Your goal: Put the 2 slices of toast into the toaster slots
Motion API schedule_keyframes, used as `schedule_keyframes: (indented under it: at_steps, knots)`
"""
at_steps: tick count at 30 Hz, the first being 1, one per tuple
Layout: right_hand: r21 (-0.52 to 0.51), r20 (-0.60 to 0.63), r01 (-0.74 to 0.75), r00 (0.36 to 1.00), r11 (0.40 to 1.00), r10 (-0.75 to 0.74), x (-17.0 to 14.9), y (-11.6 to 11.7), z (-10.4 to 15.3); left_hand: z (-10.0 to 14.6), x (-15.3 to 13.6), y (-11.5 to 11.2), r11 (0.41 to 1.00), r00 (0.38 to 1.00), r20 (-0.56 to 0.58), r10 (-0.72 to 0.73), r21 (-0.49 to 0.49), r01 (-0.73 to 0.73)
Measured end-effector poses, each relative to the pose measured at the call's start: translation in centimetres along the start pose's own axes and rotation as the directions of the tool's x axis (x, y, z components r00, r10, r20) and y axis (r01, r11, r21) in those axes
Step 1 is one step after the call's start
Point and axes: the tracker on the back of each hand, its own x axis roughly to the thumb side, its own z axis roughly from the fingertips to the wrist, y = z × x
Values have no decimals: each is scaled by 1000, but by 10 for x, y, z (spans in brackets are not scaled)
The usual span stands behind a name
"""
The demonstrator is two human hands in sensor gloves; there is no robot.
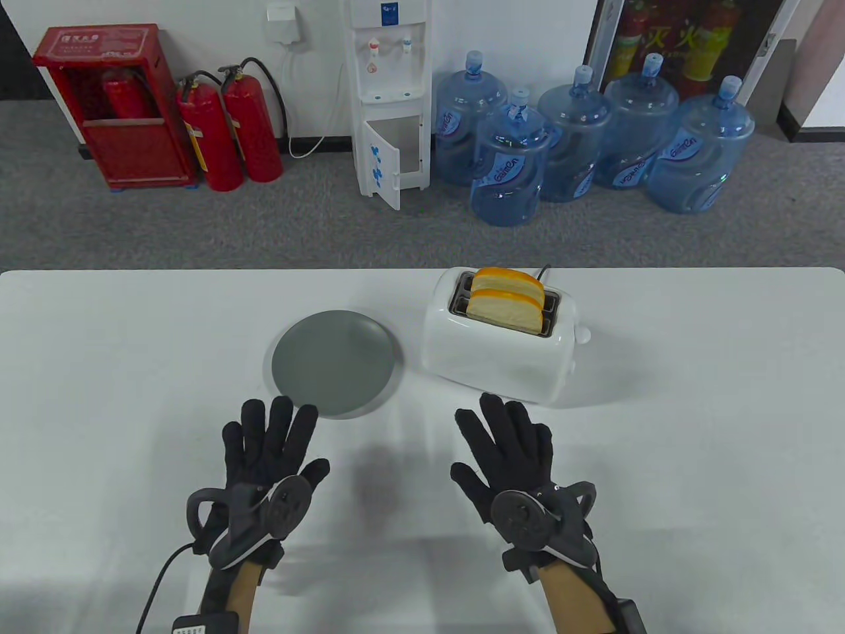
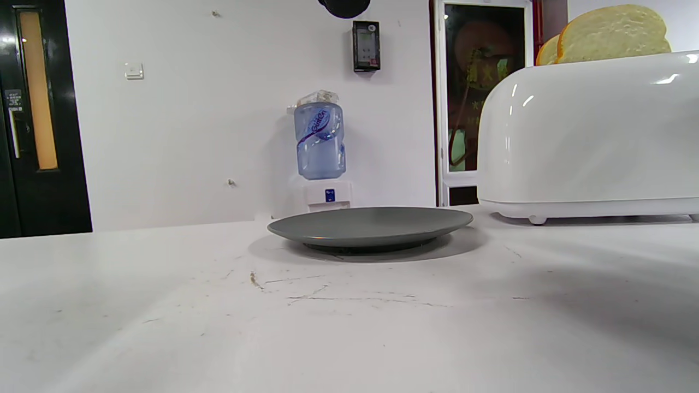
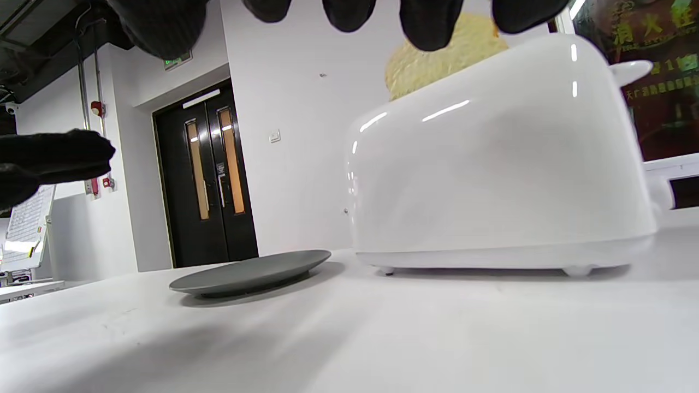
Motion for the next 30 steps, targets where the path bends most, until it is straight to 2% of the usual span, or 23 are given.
schedule_keyframes:
  at_steps: [12, 30]
  knots:
    - [79, -28, -64, 997, 995, 66, -11, 12, 5, -1, 0, 0, 1000, 1000, 0, 6, -11, -6]
    - [62, -30, -61, 998, 996, 63, -14, 11, 6, -1, 1, -2, 1000, 1000, -1, 7, -25, -8]
